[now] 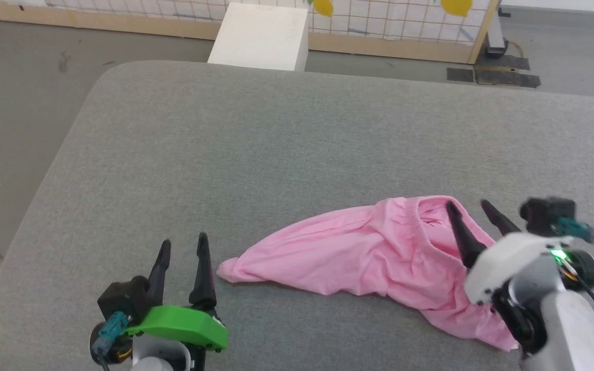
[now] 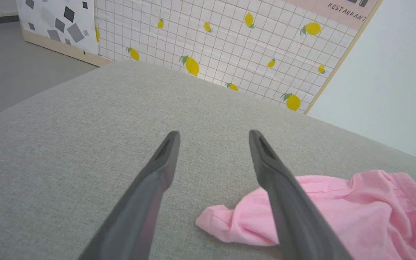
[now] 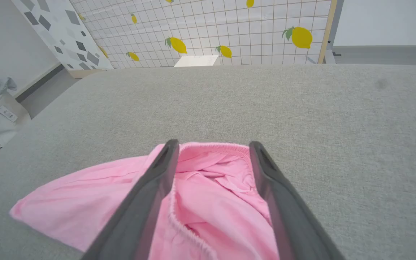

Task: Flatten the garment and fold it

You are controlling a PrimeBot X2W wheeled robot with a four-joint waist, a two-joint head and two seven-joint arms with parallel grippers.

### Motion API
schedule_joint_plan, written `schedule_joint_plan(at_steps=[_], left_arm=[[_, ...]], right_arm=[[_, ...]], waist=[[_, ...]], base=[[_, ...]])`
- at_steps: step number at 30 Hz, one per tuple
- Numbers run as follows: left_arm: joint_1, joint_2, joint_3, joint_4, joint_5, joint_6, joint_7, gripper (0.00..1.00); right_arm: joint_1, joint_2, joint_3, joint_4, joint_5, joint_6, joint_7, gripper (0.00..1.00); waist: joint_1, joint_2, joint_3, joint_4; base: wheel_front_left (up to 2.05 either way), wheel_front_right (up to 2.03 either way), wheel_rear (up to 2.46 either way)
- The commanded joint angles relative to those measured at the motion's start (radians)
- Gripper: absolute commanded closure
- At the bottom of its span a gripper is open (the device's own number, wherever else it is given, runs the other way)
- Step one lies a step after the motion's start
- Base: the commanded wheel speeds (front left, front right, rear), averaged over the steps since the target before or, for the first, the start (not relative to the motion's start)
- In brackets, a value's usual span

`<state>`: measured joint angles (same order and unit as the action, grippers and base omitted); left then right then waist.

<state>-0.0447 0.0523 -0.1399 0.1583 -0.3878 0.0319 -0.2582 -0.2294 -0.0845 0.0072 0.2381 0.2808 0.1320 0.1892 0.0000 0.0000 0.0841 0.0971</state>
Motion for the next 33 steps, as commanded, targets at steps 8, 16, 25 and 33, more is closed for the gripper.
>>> schedule_joint_plan(at_steps=[8, 16, 25, 33], left_arm=[[-0.069, 0.009, -0.033, 0.092, -0.033, 0.08, 0.26, 0.0], [-0.216, 0.044, -0.089, 0.148, -0.048, 0.13, 0.678, 0.0], [-0.22, 0.03, -0.108, 0.185, -0.092, 0.143, 0.776, 1.0], [-0.202, 0.016, -0.088, 0.149, -0.133, 0.139, 0.686, 1.0]], right_arm=[[0.093, 0.032, -0.135, -0.169, -0.033, -0.001, 0.064, 0.0], [0.086, 0.034, -0.144, -0.239, -0.017, -0.001, 0.088, 0.0], [0.068, 0.034, -0.134, -0.255, -0.012, -0.001, 0.087, 0.0], [0.051, 0.034, -0.07, -0.255, -0.04, -0.001, 0.118, 0.0]], waist=[[0.0, 0.0, 0.019, -0.005], [0.0, 0.0, 0.071, -0.016], [0.0, 0.0, 0.107, -0.031], [0.0, 0.0, 0.106, -0.008]], base=[[0.0, 0.0, 0.0], [0.0, 0.0, 0.0], [0.0, 0.0, 0.0], [0.0, 0.0, 0.0]])
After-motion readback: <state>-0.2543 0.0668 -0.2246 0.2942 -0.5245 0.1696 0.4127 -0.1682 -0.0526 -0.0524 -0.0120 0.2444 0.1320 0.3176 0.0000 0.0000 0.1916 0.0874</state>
